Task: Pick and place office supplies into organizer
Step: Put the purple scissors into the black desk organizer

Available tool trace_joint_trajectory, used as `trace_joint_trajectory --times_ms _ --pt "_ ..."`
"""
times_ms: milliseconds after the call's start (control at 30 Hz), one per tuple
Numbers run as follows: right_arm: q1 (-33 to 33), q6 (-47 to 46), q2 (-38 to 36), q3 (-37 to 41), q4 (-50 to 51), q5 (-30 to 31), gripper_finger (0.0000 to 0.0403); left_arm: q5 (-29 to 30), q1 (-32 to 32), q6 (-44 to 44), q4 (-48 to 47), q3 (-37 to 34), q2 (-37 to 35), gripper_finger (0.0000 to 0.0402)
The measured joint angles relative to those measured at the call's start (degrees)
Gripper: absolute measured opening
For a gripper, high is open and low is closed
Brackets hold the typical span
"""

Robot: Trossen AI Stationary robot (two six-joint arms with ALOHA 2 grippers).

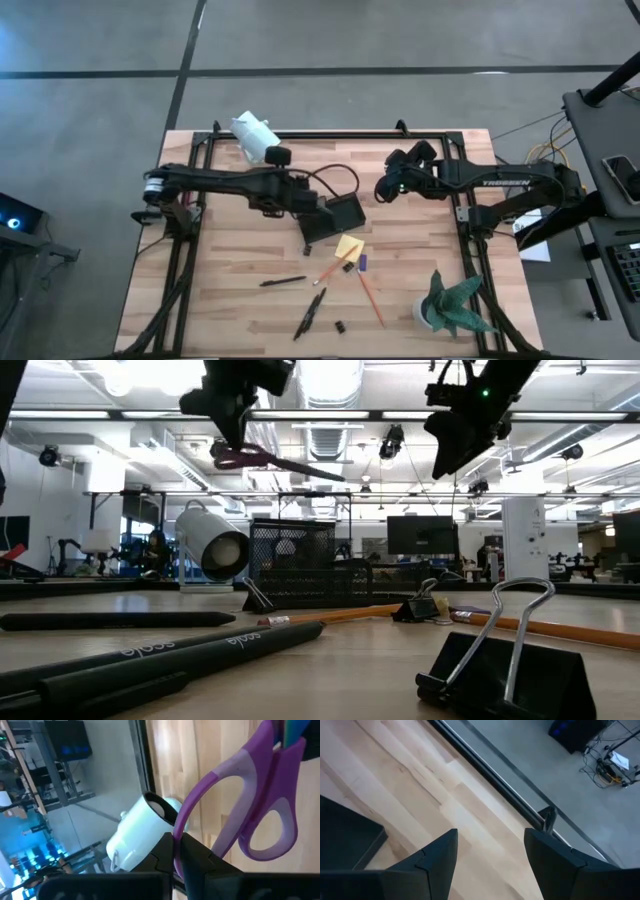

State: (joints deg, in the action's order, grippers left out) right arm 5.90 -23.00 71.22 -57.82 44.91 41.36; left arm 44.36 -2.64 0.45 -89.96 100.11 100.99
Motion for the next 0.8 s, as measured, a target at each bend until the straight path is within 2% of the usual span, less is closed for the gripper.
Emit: trace_joint_trajectory --times_ms 333,800 --pt "-0.03 0.00 -0.01 -0.02 -0.68 0.16 0.0221 2.49 4.00 7.21 -0.06 -3.85 0.20 0.0000" --pt "-0.01 0.00 0.02 -0.02 -0.74 0.24 0.0221 4.13 4.18 15.52 -0.10 -8.18 0.21 0.0000"
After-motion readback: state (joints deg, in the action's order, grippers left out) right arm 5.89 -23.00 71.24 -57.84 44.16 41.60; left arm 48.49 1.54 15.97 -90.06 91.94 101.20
